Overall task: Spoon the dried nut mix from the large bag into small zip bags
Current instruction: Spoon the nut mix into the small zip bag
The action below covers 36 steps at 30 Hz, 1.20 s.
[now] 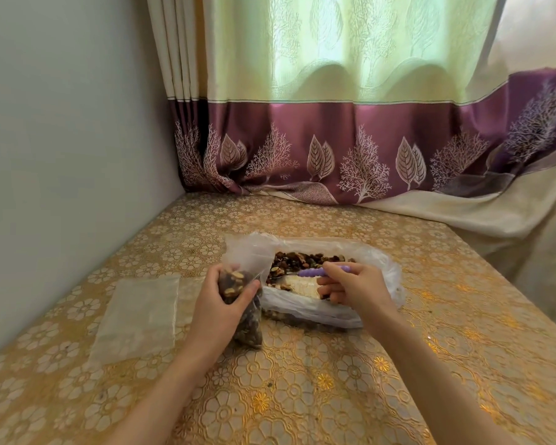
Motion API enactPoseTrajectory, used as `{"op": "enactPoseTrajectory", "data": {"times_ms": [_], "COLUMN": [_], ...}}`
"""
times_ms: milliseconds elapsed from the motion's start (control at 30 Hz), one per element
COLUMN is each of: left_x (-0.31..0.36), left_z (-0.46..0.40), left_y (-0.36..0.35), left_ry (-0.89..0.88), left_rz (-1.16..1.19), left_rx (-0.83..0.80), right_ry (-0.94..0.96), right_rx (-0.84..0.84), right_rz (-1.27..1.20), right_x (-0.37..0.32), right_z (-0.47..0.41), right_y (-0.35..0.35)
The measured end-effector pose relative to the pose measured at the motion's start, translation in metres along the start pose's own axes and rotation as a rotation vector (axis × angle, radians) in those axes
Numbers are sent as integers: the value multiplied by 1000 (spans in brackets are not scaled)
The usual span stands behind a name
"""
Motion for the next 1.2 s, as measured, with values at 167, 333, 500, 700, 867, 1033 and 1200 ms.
{"op": "enactPoseTrajectory", "data": {"times_ms": [167, 333, 500, 700, 867, 1033, 1200], "left_x": [-4, -9, -9, -10, -14, -17, -15], "left_z": [-2, -2, 0, 1, -1, -3, -3], "left_y": [-1, 1, 2, 1, 0, 0, 0], "left_ry": [-19, -35, -52, -46, -58, -56, -60], "left_rz": [43, 73, 71, 55, 35, 20, 33], "left_rx": [-2, -1, 6, -9, -8, -15, -5], "right_ry": [-43, -70, -62, 4, 120, 252, 300], "right_rx": [39, 82, 151, 213, 202, 155, 46], "right_rz": [-31, -39, -46, -69, -74, -120, 10], "right_x": [2, 2, -4, -11, -31, -56, -65], "right_z": [-2, -4, -2, -2, 4, 16, 26], "right_y": [3, 6, 12, 21, 24, 19, 3]}}
Point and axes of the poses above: each hand's wrist, its own z-axis away from the middle knuckle, its own y-axis out of the back of the hand, x = y × z, the point moved 1 cm from there along -z, towards the middle knuckle, and after that the axes turned 9 degrees about -x, right-handed, at the moved point
